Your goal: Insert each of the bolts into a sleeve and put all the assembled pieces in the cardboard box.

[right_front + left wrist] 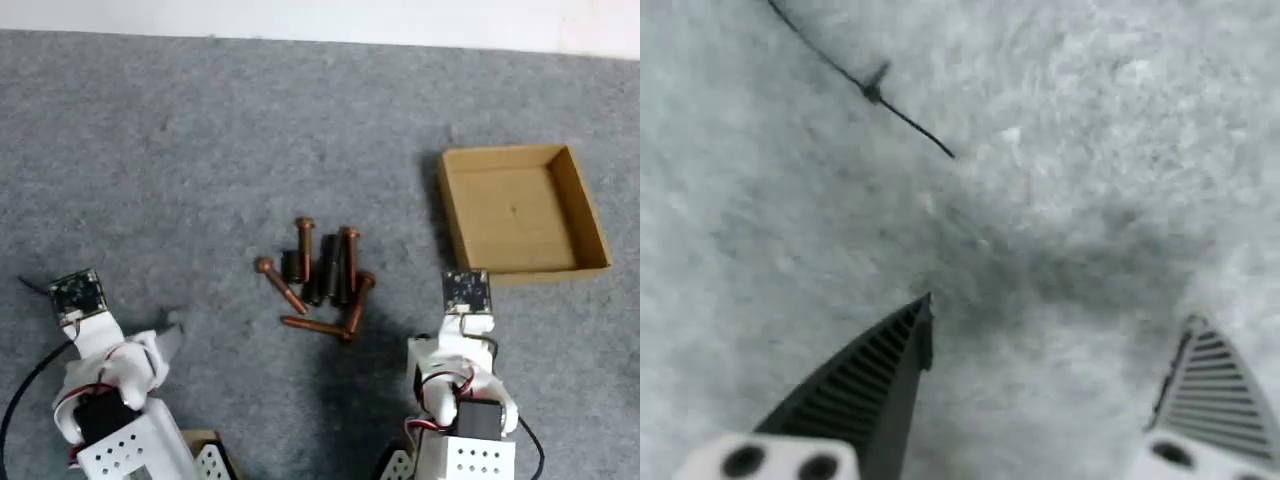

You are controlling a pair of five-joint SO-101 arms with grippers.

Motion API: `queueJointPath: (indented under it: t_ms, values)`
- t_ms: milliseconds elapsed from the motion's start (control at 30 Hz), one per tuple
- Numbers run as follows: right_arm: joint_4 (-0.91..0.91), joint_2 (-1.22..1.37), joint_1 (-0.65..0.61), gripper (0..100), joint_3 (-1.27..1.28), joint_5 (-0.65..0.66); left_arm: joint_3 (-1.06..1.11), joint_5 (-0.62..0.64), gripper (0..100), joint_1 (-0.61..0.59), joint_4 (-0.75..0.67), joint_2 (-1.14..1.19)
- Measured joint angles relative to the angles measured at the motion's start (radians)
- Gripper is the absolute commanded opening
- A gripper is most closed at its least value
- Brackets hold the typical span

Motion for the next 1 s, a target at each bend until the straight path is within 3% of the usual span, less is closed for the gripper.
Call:
queueJointPath:
  t_ms: [67, 133, 367, 467, 667, 800, 1000]
  values:
    - [-0.051, 0.000, -0.015, 23.7, 0.000, 0.000, -0.006, -0.127, 36, -0.021, -0.031, 0.000]
    - [-0.106, 0.000, -0.018, 23.7, 0.000, 0.000, -0.044, -0.160, 36, -0.029, -0.060, 0.000]
    - [-0.118, 0.000, -0.002, 23.7, 0.000, 0.000, -0.333, -0.055, 36, -0.020, -0.041, -0.006]
    - [-0.118, 0.000, 0.038, 23.7, 0.000, 0.000, -0.462, -0.026, 36, 0.097, -0.008, -0.012]
    - [-0.118, 0.000, 0.064, 23.7, 0.000, 0.000, -0.500, -0.014, 36, 0.465, -0.044, 0.040]
    - [-0.118, 0.000, 0.061, 23.7, 0.000, 0.000, -0.463, 0.044, 36, 0.605, -0.210, 0.239]
    - [-0.118, 0.000, 0.069, 23.6, 0.000, 0.000, -0.463, 0.199, 36, 0.680, -0.463, 0.674]
